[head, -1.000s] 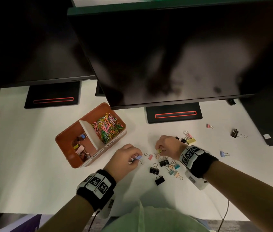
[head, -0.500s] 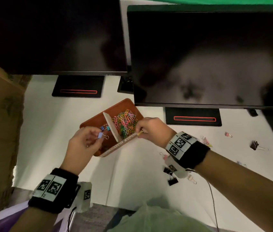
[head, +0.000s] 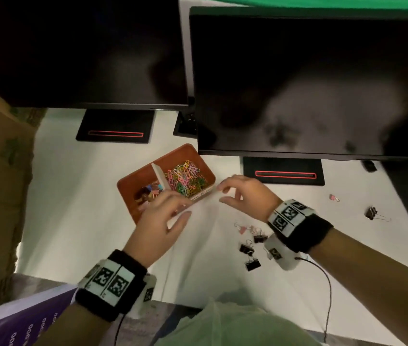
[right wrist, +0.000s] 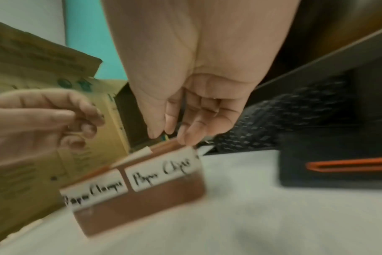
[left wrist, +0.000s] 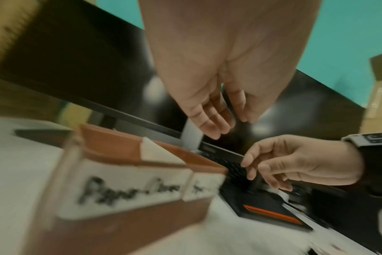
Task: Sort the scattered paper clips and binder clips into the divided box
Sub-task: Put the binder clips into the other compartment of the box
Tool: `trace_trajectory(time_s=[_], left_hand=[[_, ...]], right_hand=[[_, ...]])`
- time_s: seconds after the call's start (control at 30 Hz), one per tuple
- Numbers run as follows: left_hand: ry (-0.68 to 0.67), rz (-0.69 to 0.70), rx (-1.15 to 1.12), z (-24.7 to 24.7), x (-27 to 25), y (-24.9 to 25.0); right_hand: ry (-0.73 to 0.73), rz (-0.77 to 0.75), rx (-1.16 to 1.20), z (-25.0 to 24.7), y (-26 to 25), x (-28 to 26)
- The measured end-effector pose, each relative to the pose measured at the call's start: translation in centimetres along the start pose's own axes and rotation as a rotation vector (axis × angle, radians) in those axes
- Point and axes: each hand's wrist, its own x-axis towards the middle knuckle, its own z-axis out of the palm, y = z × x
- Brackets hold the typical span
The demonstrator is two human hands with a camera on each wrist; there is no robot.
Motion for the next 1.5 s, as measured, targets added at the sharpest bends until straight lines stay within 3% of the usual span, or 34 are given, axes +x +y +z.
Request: trace_trajectory(time_s=[0.2, 0.43, 0.5, 0.73, 0.87, 1.03, 1.37, 1.5], left_hand=[[-0.393, 0.067, -0.002, 9.0, 0.6, 2.5], [-0.617, 0.003, 0.248, 16.9, 0.0, 2.4], [-0.615, -0.029, 0.259, 17.6, 0.0, 1.9], [-0.524, -0.258, -0.032, 17.0, 0.5, 0.4], [-0.495, -0.281, -0.089, 16.4, 0.6, 0.1], [-0.363, -0.308, -0.102, 15.9, 0.4, -0.7], [-0.279, -0.335, -0.137, 12.4, 0.5, -2.7], [-0.284, -0.342, -0.129, 11.3, 0.4, -3.4]], right_hand=[[-0.303, 0.227, -0.124, 0.4, 7.4, -7.8], [-0.311, 0.181, -0.128, 2.8, 8.5, -9.9], [-0.315, 0.159, -0.152, 3.3, 8.3, -9.3], [-0.342, 0.168, -0.150, 3.9, 8.3, -7.2], [-0.357, 0.185, -0.172, 3.8, 8.4, -6.7], [-0.378, 0.173, -0.145, 3.6, 8.4, -6.5], [-0.354, 0.101, -0.107, 2.9, 7.3, -5.7], [-0.421, 0.116, -0.177, 3.6, 6.3, -4.3]])
